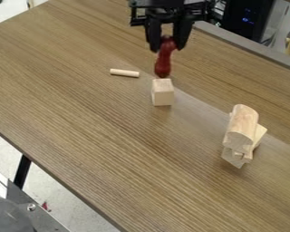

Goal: Put the brown chess on top of the cube

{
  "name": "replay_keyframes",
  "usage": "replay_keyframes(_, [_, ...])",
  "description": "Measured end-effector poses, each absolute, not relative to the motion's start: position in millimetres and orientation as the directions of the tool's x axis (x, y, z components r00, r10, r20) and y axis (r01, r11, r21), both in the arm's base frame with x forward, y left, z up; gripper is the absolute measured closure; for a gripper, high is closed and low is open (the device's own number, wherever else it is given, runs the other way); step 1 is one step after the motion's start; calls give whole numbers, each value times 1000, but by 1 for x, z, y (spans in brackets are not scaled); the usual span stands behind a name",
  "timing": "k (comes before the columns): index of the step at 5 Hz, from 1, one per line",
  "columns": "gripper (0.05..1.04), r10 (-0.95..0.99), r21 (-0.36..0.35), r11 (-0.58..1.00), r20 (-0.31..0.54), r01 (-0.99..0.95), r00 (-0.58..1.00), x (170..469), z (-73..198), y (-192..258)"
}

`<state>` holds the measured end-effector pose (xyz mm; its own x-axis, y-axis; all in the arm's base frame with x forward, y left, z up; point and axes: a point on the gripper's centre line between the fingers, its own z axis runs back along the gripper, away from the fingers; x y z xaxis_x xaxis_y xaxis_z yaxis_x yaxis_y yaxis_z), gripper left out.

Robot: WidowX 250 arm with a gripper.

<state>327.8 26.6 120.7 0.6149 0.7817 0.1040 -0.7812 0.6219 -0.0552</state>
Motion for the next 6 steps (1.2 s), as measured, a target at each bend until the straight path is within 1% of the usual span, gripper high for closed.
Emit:
replay_keyframes(3, [584,772,-68,634,124,-771,624,329,119,23])
replay_keyframes(6, [584,769,-47,637,101,-770,631,330,104,21])
